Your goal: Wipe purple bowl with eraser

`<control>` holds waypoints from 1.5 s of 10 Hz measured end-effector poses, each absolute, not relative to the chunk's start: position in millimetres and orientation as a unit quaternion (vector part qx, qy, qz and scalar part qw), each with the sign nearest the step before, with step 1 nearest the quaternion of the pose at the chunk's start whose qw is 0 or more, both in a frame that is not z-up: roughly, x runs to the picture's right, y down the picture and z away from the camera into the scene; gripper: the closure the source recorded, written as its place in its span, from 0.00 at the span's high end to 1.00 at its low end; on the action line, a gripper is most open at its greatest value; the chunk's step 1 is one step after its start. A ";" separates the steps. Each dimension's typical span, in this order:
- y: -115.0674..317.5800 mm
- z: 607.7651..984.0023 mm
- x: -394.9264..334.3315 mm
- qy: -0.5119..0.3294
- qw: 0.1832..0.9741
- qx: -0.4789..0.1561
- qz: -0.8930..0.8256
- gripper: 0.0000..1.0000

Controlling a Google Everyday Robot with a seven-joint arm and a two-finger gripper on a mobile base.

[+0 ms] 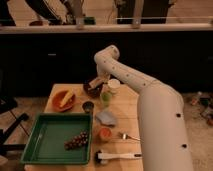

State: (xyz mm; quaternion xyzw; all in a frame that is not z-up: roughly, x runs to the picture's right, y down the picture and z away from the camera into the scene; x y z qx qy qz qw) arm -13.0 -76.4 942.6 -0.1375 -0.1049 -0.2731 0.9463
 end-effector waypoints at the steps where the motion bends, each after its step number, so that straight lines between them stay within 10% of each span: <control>1: -73.6 947.5 -16.3 -0.106 0.944 -0.144 -0.279 0.12; 15: -81.3 992.4 -29.8 -0.097 0.932 -0.172 -0.305 0.12</control>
